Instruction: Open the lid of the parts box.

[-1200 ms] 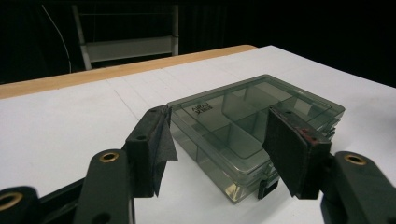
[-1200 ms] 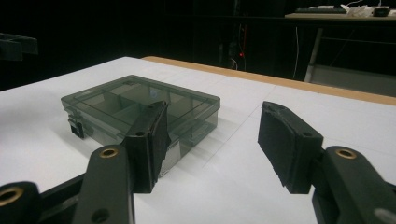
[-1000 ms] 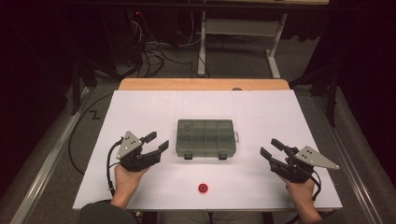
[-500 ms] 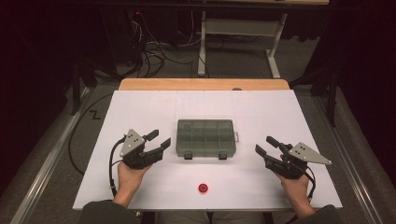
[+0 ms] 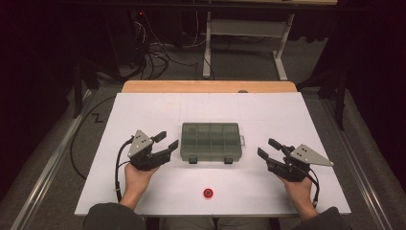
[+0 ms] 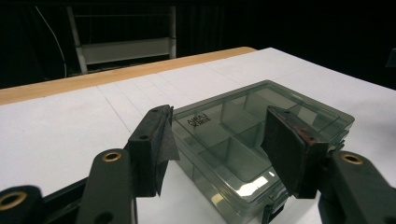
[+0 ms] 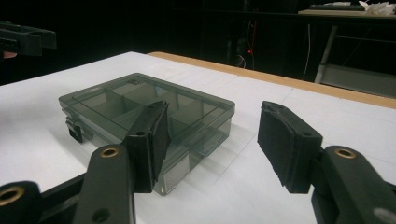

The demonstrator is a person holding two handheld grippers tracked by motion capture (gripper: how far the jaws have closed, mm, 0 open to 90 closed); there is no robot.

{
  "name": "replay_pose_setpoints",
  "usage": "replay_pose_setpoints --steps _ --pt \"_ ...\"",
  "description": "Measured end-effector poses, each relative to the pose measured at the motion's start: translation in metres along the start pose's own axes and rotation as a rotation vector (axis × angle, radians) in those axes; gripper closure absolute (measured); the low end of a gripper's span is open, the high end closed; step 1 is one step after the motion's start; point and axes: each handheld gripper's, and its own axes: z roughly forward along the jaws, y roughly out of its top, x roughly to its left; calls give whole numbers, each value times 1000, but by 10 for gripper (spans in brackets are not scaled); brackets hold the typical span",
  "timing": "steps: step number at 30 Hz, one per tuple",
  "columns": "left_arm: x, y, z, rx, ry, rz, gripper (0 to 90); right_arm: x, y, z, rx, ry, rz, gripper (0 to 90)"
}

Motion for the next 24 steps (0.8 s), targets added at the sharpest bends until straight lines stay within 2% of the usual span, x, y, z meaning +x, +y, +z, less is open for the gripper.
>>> replay_pose_setpoints --steps 13,24 --pt "0 3 11 -1 -1 2 424 3 3 13 5 10 -20 455" --pt "-2 5 21 15 -12 21 422 5 5 24 22 31 -11 456"
